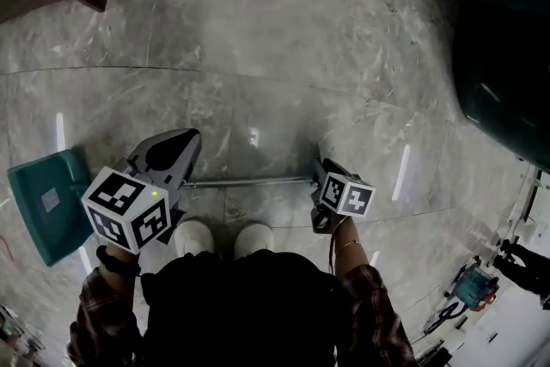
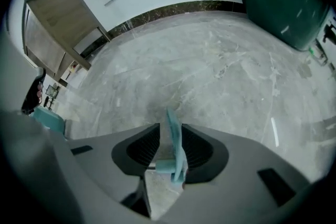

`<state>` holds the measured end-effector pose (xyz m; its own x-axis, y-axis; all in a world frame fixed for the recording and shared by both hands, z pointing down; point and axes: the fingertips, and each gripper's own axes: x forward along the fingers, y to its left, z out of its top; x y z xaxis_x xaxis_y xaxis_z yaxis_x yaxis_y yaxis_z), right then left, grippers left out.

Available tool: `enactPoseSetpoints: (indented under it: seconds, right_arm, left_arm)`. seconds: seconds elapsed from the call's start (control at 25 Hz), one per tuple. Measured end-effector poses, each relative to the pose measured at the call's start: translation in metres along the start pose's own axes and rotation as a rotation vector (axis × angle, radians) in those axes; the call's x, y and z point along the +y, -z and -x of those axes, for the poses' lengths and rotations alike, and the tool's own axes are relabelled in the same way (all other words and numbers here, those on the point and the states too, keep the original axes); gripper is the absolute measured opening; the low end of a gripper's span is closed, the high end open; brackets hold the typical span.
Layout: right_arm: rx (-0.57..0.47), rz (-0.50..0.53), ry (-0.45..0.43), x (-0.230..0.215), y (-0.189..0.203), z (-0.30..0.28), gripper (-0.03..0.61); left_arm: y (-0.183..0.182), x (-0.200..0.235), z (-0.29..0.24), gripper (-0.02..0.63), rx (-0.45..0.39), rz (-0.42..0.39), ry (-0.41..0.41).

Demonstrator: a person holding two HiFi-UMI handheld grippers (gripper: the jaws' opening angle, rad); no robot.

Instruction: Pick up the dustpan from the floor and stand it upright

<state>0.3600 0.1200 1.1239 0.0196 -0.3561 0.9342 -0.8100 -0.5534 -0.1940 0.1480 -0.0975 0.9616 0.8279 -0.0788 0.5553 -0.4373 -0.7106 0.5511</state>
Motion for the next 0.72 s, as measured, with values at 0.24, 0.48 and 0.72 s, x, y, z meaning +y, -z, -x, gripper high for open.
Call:
enactPoseSetpoints:
  seconds: [0.24,0.48,0.72]
  right_arm:
    - [0.045,-0.011,0.057,-0.011,0.015,-0.023,0.107]
    - [0.046,-0.045,0.021,-0.013,0.017,-0.012,0.083]
    - [0.012,-0.072,-0.009,0.005,-0.005,0.052,0.083]
  left_arm:
    - [0.006,0.011,-0.009,0.011,-0.003,-0.008,0.003]
    - [-0.008,0.006,-0.004,0.011,-0.007,-0.039,0.002]
    - [-0.033,-0.018,0.032,0.011,-0.018,0.011,-0.006]
